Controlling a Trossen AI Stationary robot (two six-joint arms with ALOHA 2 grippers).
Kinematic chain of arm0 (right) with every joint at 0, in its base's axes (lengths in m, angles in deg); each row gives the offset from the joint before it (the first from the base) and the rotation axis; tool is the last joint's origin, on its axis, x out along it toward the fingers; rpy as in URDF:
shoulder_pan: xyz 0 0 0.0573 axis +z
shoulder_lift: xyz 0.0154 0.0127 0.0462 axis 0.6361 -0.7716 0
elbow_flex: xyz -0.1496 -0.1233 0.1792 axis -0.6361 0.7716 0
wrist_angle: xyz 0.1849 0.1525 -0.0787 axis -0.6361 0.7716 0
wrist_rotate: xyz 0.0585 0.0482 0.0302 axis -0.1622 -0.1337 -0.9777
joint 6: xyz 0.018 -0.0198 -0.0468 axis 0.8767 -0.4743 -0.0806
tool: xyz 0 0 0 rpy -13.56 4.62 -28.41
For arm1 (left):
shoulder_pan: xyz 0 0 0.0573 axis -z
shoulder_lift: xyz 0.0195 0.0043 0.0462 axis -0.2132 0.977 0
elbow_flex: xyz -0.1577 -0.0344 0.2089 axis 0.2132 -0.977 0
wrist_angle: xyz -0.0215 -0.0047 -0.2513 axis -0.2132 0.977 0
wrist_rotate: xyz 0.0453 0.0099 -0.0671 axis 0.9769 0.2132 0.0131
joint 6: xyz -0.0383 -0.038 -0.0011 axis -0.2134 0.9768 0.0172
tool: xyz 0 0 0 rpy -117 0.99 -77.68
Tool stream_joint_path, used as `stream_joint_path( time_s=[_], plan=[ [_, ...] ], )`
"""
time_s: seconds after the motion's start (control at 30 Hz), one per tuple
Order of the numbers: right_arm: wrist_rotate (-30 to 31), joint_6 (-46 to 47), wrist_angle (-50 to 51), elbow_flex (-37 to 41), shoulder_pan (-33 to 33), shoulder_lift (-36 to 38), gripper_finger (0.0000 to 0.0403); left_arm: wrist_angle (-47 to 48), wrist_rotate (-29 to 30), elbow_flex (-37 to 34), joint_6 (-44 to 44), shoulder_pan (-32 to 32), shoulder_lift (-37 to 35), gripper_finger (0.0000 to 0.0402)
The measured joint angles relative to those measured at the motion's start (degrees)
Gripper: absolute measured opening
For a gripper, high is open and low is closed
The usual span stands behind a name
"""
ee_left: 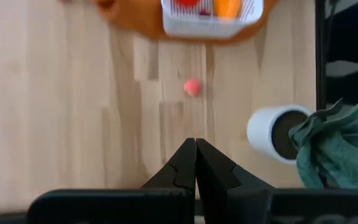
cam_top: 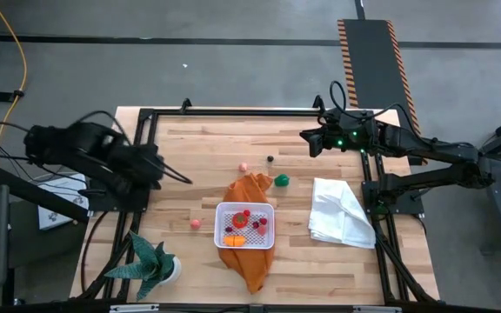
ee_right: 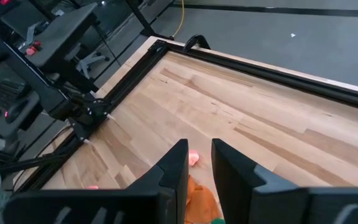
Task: Pick and placing Produce into tupperware
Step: Put the bottom pink peach into the white basket
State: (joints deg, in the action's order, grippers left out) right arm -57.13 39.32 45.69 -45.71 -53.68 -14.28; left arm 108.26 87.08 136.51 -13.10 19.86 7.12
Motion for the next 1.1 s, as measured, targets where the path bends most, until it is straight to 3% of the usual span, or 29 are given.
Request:
stream_joint_path(
  time_s=[0.67,1.1],
  plan=[
    [-3.41,-5.58,0.13,0.00,0.00,0.00,0.0062,-17.80,-3.66,-25.74,16.29,-0.02,1.32,0.0008],
    [-4.79,-7.43,1.29,0.00,0.00,-0.01,0.0062,-33.89,-3.69,-33.83,17.38,0.02,1.32,0.0070]
  ],
)
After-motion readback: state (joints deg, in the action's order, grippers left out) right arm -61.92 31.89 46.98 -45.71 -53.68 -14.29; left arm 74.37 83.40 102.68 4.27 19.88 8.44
